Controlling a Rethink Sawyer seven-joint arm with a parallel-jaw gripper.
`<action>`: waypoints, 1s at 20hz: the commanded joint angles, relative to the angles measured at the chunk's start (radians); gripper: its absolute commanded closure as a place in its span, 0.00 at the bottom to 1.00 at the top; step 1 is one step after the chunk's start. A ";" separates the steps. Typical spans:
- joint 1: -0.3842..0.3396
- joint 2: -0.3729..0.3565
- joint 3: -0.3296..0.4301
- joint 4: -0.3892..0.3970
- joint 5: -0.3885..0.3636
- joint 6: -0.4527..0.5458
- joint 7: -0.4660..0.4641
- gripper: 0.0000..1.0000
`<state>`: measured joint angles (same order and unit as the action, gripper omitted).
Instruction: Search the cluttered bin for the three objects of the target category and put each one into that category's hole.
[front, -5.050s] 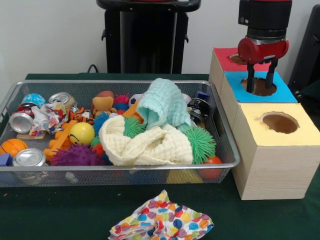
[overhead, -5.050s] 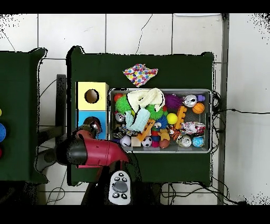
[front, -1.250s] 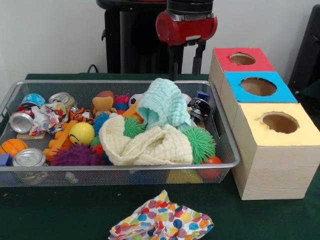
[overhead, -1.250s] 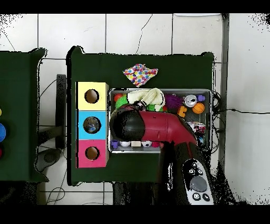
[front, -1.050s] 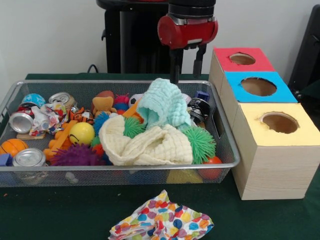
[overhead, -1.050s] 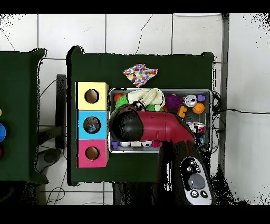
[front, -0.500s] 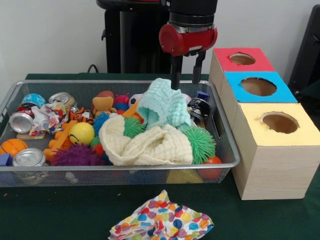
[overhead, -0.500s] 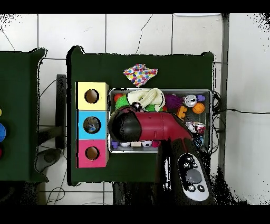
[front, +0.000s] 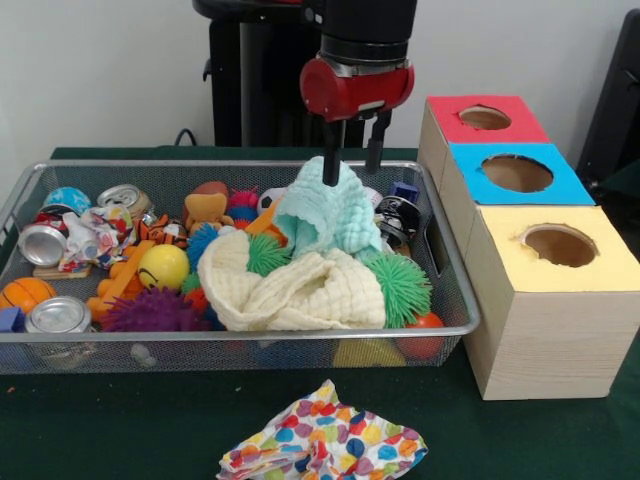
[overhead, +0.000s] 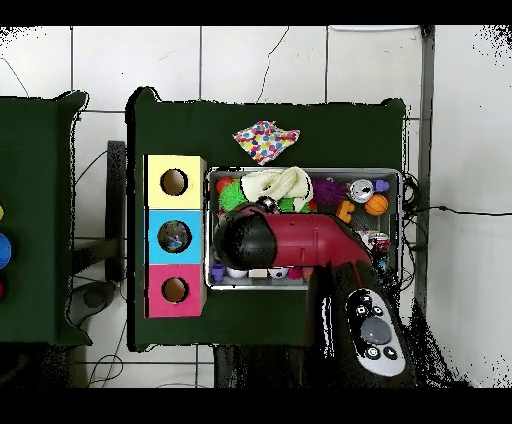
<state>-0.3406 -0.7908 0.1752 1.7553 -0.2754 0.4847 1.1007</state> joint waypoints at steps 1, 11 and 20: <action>-0.066 0.028 0.085 0.027 -0.064 0.004 -0.016 0.00; -0.049 0.063 0.058 0.008 -0.087 0.001 0.020 0.00; -0.045 0.083 0.060 0.023 -0.087 -0.038 0.048 0.00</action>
<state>-0.3806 -0.7585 0.1785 1.7555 -0.2884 0.4839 1.1007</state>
